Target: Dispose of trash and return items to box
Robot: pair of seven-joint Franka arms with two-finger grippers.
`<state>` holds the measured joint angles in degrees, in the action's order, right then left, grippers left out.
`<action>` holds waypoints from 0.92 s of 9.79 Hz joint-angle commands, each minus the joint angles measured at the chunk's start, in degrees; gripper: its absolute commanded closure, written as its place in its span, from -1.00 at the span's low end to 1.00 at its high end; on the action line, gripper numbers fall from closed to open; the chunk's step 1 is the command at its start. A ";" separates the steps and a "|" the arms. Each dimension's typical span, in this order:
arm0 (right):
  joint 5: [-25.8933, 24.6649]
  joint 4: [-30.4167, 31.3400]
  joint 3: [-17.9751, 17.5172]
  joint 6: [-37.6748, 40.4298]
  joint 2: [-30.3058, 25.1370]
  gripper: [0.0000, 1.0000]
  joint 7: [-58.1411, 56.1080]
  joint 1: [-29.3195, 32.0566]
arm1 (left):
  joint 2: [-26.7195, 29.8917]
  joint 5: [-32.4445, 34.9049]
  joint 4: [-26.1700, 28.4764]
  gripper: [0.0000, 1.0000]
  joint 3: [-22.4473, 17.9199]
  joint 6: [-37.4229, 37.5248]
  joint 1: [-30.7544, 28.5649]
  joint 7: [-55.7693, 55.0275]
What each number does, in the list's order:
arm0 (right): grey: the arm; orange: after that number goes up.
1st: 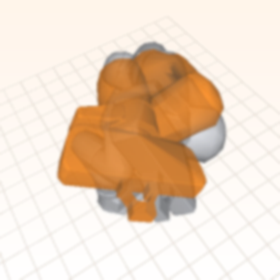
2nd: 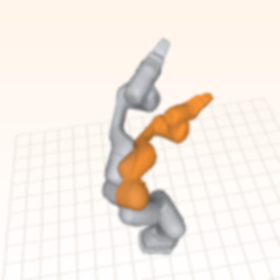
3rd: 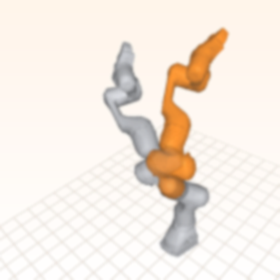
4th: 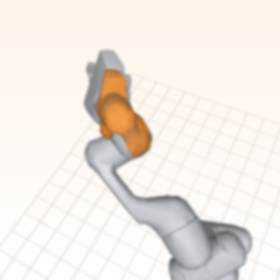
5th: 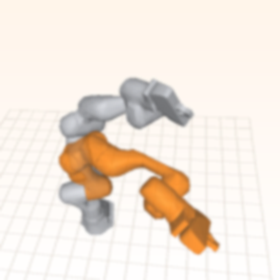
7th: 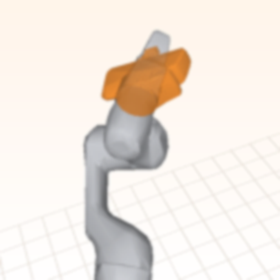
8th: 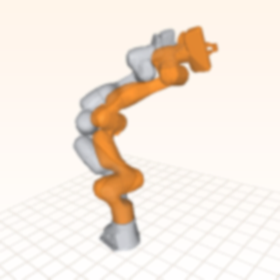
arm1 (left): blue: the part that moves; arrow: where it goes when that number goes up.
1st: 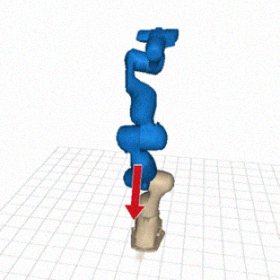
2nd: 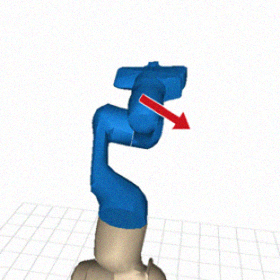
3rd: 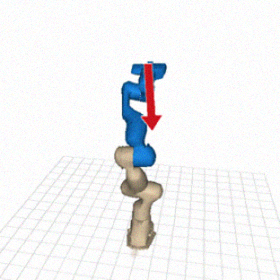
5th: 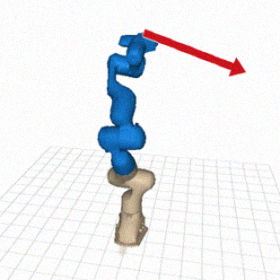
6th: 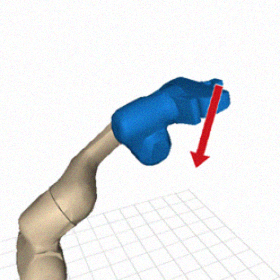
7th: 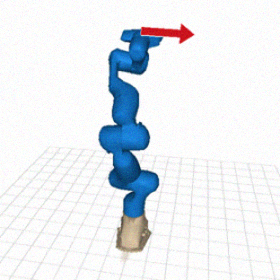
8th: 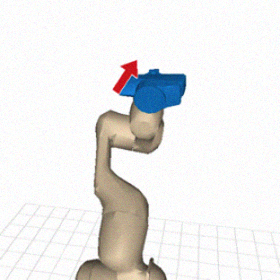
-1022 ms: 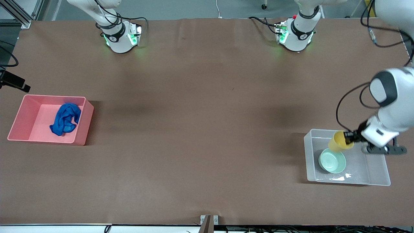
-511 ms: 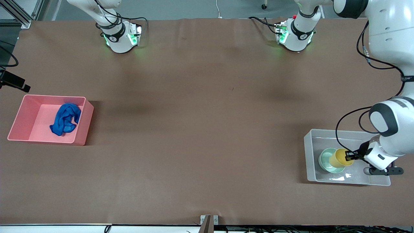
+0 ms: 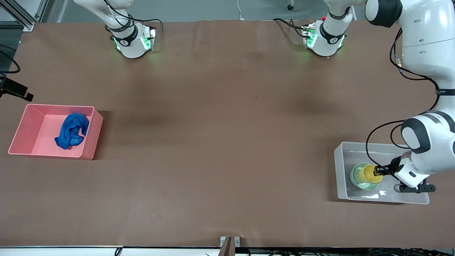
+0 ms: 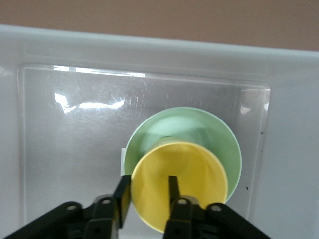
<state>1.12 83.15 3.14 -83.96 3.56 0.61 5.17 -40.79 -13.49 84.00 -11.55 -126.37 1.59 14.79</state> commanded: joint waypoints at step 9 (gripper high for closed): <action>-0.42 0.87 -0.33 0.11 -0.92 -1.00 -0.70 0.45 | 36.28 13.91 9.07 -1.00 13.20 25.34 1.14 -15.81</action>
<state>1.12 83.20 3.14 -83.95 3.56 0.53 5.18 -8.80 -1.84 89.00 0.08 -104.25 3.18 1.93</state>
